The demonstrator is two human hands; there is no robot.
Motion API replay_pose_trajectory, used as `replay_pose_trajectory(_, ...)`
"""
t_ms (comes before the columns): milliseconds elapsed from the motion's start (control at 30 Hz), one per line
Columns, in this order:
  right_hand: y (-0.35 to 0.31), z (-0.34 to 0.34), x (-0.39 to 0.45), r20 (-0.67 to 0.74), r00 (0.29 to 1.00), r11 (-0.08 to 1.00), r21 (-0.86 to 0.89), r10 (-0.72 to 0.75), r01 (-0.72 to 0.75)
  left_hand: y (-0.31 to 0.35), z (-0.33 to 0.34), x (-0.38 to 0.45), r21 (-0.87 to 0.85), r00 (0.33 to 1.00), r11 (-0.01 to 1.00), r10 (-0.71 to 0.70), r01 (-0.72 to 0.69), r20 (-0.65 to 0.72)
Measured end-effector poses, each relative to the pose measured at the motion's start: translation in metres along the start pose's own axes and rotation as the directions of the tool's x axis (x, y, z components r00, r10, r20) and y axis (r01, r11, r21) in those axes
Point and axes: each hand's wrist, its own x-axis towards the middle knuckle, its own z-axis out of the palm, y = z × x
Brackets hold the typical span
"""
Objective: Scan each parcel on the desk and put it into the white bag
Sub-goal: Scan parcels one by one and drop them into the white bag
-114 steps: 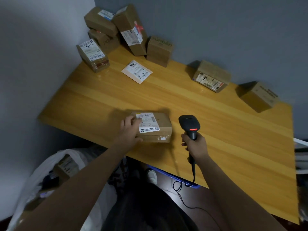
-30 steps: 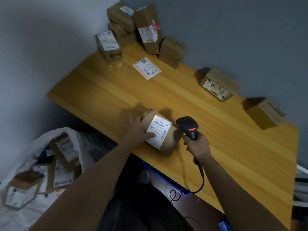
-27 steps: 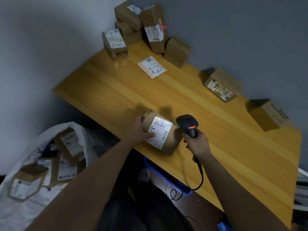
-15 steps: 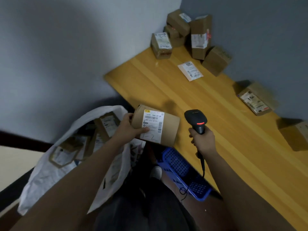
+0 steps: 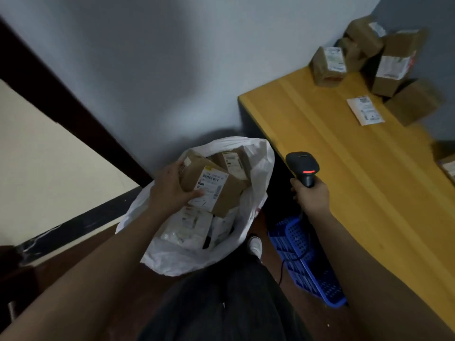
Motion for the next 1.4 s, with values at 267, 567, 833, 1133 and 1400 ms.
replay_pose_trajectory(267, 0.019, 0.001, -0.011, -0.029, 0.998, 0.998, -0.041, 0.051, -0.052, -0.006, 0.05, -0.005, 0.555, 0.956, 0.792, 0.122, -0.255, 0.265)
replay_pose_trajectory(567, 0.057, -0.011, -0.005, -0.043, 0.993, 0.992, -0.053, 0.11, -0.113, 0.02, 0.144, 0.036, 0.509, 0.918, 0.785, 0.187, -0.354, 0.35)
replay_pose_trajectory(833, 0.079, -0.025, 0.004, -0.102, 0.985, 0.989, -0.049, 0.136, -0.141, 0.027, 0.176, 0.049, 0.105, 0.887, 0.97, 0.152, -0.218, 0.436)
replay_pose_trajectory(1133, 0.075, -0.042, 0.011, -0.095, 0.98, 0.984, -0.007, 0.175, -0.177, 0.049, 0.142, 0.047, 0.014, 0.921, 0.973, 0.214, -0.231, 0.326)
replay_pose_trajectory(1400, 0.056, -0.092, 0.013, -0.15, 0.973, 0.985, 0.023, 0.175, -0.173, 0.138, 0.122, 0.051, 0.069, 0.903, 0.932, 0.323, -0.355, 0.282)
